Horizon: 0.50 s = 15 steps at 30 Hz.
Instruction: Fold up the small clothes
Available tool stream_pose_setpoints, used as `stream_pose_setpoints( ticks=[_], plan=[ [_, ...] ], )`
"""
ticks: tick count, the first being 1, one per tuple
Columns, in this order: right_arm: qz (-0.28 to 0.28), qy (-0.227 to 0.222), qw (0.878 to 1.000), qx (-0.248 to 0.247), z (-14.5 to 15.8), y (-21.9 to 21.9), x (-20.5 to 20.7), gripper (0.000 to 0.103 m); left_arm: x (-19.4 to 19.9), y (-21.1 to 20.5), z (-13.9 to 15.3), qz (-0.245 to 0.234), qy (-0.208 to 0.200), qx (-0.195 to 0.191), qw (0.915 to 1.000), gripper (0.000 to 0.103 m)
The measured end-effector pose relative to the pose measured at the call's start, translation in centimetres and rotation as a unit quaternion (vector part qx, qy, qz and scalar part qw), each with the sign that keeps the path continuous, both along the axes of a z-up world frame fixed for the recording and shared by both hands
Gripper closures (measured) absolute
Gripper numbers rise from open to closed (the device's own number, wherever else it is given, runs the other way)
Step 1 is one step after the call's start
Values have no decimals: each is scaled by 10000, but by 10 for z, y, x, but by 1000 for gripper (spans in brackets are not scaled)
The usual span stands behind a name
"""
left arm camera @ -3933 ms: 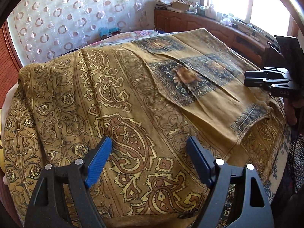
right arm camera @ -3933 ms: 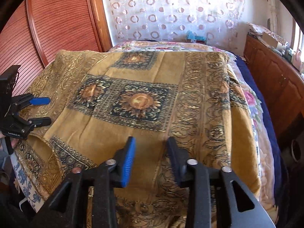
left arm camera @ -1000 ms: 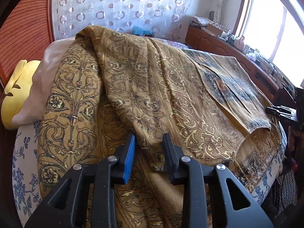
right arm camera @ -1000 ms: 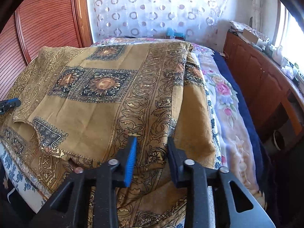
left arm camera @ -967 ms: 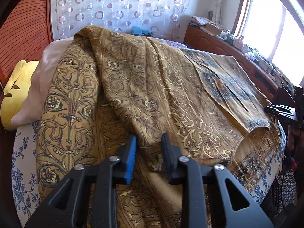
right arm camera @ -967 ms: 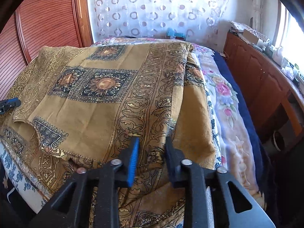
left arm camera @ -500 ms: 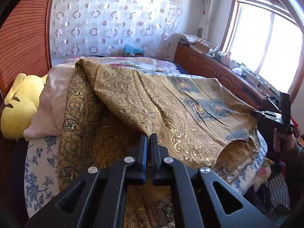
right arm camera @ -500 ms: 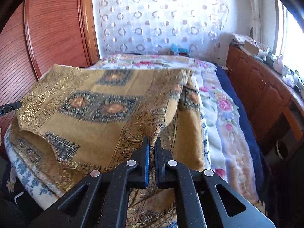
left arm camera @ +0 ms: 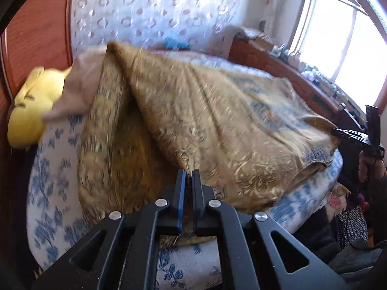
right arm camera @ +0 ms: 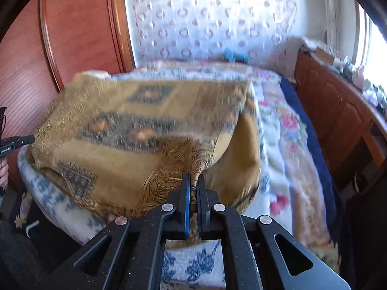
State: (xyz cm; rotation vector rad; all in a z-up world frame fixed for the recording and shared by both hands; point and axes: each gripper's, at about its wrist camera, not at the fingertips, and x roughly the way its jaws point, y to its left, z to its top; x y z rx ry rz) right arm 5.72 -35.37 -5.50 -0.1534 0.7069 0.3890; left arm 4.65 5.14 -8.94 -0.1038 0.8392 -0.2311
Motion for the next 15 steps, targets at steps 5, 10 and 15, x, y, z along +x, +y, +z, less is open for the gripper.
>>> stream_pose_setpoints(
  ticks=[5,10,15],
  plan=[
    [-86,156,9998,64,-14,-1,3,99,3,0,-11,88,47,-10,9999,99],
    [-116,58,9999,47,-8,-3,-6,95,4,2,-10,53,39,26,10000,83],
    [-192,-108,9998,-1,-1,6,-20,83,7,0,-7,16,65,54,10000,31]
  ],
)
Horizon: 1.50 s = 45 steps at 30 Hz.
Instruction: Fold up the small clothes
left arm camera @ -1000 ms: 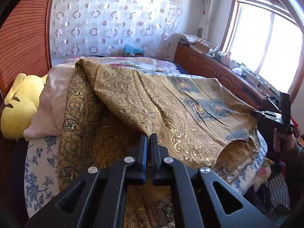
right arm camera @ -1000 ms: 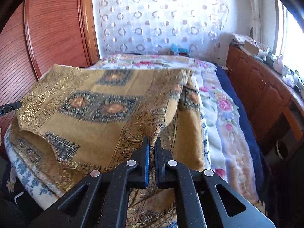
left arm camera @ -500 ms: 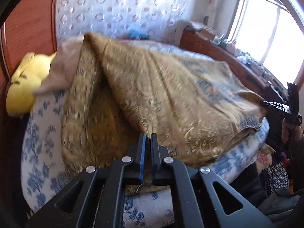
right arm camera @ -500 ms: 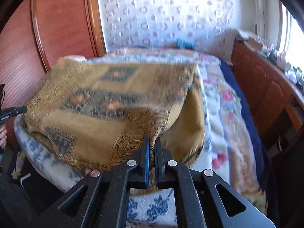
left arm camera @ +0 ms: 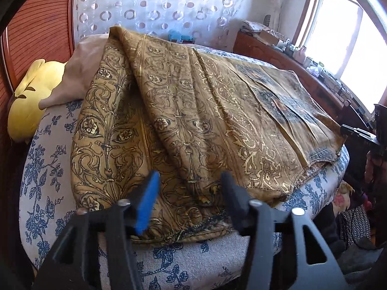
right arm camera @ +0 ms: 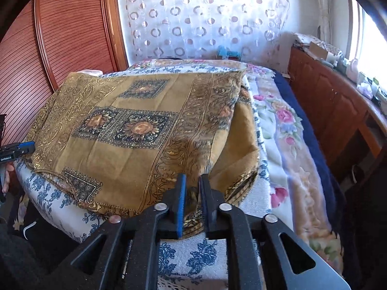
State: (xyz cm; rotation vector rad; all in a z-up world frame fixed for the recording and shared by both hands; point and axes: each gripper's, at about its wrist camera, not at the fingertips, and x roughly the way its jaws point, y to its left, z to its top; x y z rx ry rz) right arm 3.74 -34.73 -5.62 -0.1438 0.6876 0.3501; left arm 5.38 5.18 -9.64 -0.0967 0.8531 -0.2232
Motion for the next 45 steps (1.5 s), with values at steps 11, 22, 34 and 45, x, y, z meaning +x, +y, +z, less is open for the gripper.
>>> stream_pose_setpoints(
  ticks=[11,22,34,45],
  plan=[
    [141,-130,9998,61,2,14,-8,69,-3,-4,0,-13,169,100,9998,17],
    [814,-93,9960,353,-9,78,9,50,-17,18,24,408,-326,207,9984,17],
    [1511,193,9880,236,-40,157,30,49,4,59,4,892,-93,146,9959,17],
    [1545,269,9875,187,-49,158,35,49,24,52,-1,656,51,-553,9963,17]
  ],
)
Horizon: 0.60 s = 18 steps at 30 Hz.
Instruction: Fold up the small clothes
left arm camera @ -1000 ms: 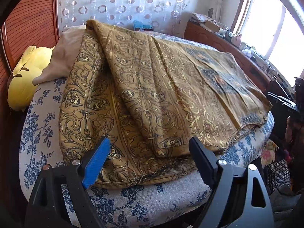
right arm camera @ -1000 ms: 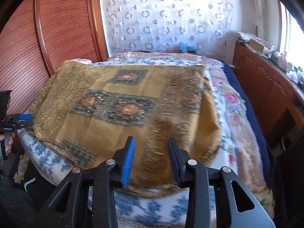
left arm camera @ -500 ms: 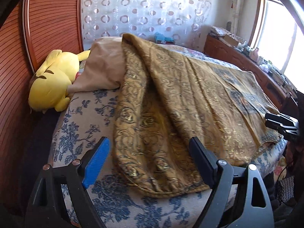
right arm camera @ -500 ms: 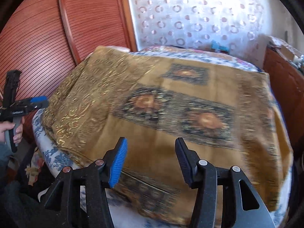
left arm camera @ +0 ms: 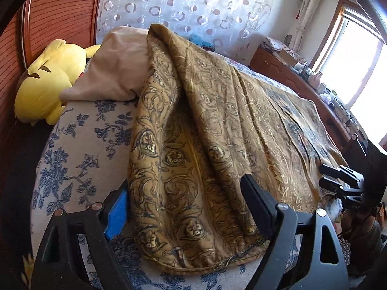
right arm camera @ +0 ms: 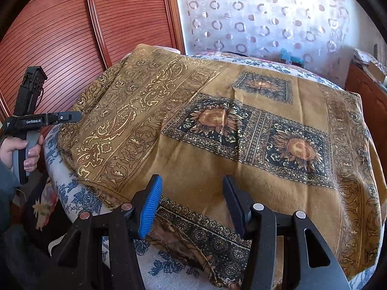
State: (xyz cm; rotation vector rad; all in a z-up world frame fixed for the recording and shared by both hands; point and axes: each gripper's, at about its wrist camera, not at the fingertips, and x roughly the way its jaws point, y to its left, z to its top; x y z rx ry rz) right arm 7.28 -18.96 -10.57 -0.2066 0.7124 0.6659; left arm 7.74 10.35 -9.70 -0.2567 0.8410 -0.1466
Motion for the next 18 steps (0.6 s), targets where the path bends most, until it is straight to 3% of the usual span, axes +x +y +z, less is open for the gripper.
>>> stream_pose_setpoints(
  ticks=[7,13,16,18],
  plan=[
    [-18,-48,10000,12,0,1,-8,49,7,-20,3,-274,0,-206,9994,20],
    [0,-61,10000,32,0,-3,-11,48,16,-40,4,-286,-4,146,9995,44],
    [-17,-46,10000,53,0,-5,-12,48,21,-41,3,-219,38,386,9990,66],
    [-46,-42,10000,66,1,-7,-12,48,26,-41,3,-197,77,479,9986,93]
  ],
)
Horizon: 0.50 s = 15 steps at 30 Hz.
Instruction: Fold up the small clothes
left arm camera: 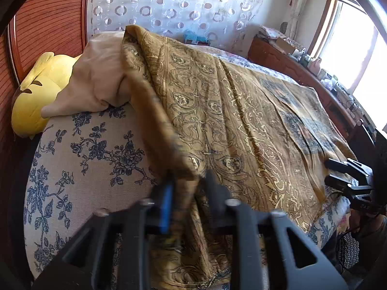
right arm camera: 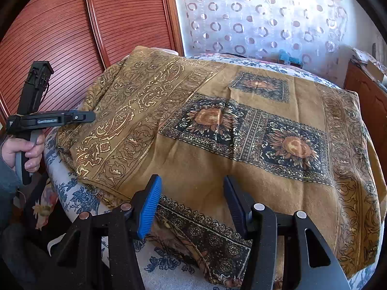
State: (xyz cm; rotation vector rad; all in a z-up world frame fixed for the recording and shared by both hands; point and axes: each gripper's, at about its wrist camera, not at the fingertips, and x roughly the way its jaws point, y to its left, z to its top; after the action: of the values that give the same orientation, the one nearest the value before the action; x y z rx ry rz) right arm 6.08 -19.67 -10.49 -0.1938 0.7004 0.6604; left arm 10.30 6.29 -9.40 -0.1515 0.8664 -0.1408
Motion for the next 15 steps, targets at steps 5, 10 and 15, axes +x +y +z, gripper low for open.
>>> stream_pose_setpoints(
  ticks=[5,10,15],
  plan=[
    [-139,-16,9999,80,2,-12,-1,48,-2,-8,20,-221,-366,-196,9989,96],
    [-397,-78,9990,203,9,-38,-5,48,-2,-41,52,-674,-702,-284,9948,96],
    [-733,-176,9967,304,18,-70,-14,48,17,-100,76,-1346,-870,-299,9866,96]
  ],
)
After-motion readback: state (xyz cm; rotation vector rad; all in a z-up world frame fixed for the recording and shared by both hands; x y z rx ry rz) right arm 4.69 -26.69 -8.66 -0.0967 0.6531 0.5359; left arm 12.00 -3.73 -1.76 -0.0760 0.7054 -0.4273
